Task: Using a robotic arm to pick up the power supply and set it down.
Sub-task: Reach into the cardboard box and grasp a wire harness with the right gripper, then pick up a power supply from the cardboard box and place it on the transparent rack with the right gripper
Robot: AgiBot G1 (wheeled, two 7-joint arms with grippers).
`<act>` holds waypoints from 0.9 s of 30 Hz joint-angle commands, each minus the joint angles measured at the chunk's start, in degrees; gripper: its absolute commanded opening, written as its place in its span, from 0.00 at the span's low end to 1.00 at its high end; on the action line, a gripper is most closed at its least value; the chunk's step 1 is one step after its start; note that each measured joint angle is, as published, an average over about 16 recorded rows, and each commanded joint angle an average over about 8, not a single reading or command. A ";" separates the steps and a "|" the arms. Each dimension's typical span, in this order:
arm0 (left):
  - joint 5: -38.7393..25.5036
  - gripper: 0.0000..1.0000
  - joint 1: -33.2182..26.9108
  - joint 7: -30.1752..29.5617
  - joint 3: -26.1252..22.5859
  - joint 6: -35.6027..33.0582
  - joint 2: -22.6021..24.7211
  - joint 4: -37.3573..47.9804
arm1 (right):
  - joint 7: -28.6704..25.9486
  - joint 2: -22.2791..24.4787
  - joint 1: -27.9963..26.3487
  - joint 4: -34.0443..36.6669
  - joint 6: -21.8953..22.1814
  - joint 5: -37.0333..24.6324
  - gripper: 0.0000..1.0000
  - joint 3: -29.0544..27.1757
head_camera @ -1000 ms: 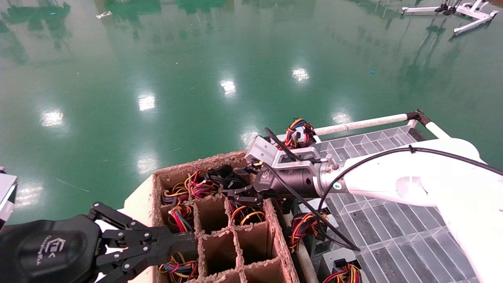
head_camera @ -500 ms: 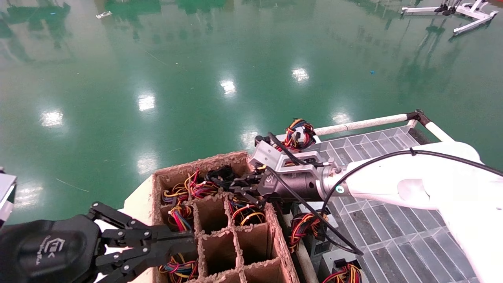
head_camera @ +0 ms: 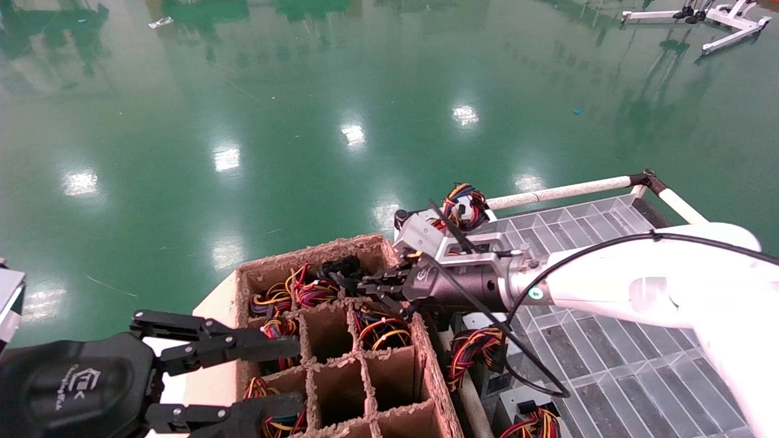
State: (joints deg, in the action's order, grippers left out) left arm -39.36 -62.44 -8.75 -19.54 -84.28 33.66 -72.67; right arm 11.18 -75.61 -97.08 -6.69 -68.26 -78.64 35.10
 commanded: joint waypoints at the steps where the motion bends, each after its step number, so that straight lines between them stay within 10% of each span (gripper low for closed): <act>1: 0.00 1.00 0.00 0.00 0.00 0.00 0.00 0.00 | 0.16 0.27 -0.18 0.39 -0.61 0.63 0.00 -0.37; 27: 0.02 1.00 -0.01 0.01 -0.03 0.01 -0.01 0.00 | 1.08 6.23 -6.49 1.40 -11.24 8.68 0.00 -5.84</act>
State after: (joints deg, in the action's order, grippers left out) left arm -39.34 -62.45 -8.74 -19.56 -84.27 33.65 -72.67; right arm 12.29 -69.16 -103.78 -5.48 -79.44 -69.94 29.23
